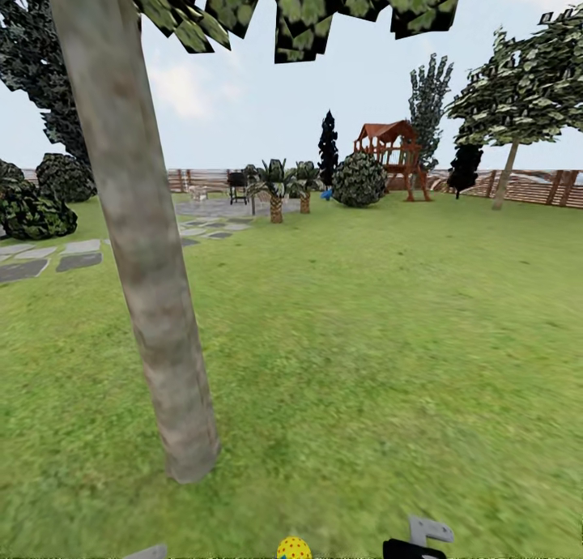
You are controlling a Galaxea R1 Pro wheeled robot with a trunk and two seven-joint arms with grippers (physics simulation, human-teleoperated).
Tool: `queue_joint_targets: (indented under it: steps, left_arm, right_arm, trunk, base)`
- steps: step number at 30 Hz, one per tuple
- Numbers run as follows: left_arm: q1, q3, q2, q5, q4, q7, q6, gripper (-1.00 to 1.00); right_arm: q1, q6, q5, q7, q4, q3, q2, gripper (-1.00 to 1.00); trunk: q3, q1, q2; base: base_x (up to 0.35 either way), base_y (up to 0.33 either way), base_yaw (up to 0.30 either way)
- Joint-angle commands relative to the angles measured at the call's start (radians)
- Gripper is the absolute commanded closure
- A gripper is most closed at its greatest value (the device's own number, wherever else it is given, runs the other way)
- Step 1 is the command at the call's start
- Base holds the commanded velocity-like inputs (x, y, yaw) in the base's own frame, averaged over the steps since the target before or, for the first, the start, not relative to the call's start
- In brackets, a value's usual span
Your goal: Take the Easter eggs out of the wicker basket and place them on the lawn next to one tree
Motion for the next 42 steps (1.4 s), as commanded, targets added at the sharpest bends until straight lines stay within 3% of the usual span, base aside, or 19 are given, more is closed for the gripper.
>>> queue_joint_targets:
  steps: [1,17,26,42]
  left_arm:
    - [0.000,-0.006,0.000,0.007,0.000,0.003,-0.003,-1.00]
    - [0.027,-0.006,0.002,0.007,0.001,0.003,-0.003,-1.00]
    - [0.063,-0.006,0.003,0.008,0.001,0.003,-0.004,-1.00]
    - [0.087,-0.006,0.003,0.008,0.042,0.003,-0.004,-1.00]
  right_arm:
    - [-0.001,0.003,-0.007,-0.009,0.001,0.007,-0.002,-1.00]
    - [-0.001,0.001,-0.013,-0.004,0.069,0.008,-0.004,-1.00]
    - [0.000,-0.141,-0.017,-0.003,0.191,0.010,-0.002,-1.00]
    - [0.000,-0.179,-0.017,-0.003,0.307,0.010,0.001,-1.00]
  trunk:
    - [0.000,-0.004,0.006]
    - [0.024,-0.065,0.118]
    - [0.043,-0.100,0.181]
    - [0.092,-0.161,0.293]
  base:
    - [0.000,0.000,0.000]
    - [0.000,0.000,0.000]
    - [0.000,0.000,0.000]
    - [0.000,0.000,0.000]
